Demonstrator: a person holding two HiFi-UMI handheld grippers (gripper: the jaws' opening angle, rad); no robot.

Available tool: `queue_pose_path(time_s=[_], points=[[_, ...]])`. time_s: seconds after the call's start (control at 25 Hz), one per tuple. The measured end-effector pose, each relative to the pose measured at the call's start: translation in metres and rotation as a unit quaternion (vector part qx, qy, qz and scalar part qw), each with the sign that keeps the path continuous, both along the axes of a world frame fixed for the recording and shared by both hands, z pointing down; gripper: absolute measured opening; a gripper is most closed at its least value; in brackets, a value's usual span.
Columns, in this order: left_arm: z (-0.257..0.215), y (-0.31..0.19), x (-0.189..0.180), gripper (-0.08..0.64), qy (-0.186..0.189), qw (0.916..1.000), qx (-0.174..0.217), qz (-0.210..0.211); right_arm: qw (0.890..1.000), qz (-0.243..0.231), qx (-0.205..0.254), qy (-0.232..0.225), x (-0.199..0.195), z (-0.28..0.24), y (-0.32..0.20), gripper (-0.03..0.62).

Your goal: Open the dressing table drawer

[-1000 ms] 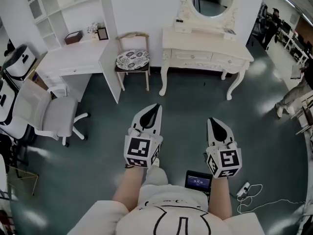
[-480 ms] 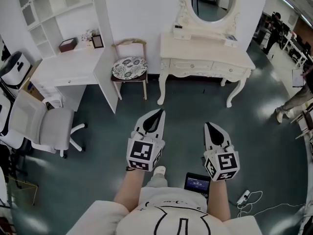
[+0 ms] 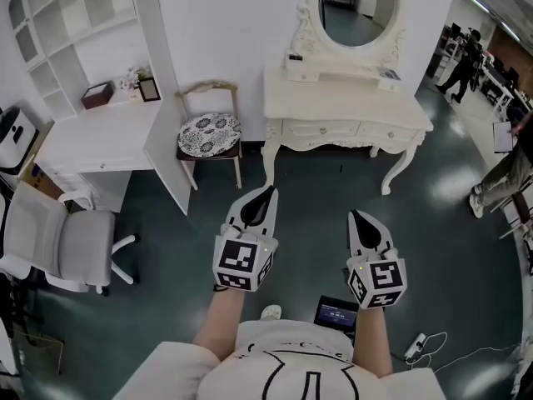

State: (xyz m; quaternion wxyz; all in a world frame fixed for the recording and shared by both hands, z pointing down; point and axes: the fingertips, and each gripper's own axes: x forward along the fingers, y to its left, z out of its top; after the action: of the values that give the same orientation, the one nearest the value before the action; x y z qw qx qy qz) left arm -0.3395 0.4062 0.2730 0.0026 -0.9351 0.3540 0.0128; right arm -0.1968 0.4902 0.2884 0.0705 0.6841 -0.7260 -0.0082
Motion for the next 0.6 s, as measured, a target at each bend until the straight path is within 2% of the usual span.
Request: queue_pose_path(time_s=[0.4, 0.6], points=[[0.000, -0.043, 0.011, 0.003, 0.004, 0.9999, -0.001, 0.011, 1.000, 0.011, 0.006, 0.011, 0.002, -0.003, -0.041, 0.025], [0.010, -0.054, 0.016, 0.003, -0.003, 0.9999, -0.005, 0.011, 1.000, 0.027, 0.005, -0.001, 0.014, 0.003, -0.048, 0.025]])
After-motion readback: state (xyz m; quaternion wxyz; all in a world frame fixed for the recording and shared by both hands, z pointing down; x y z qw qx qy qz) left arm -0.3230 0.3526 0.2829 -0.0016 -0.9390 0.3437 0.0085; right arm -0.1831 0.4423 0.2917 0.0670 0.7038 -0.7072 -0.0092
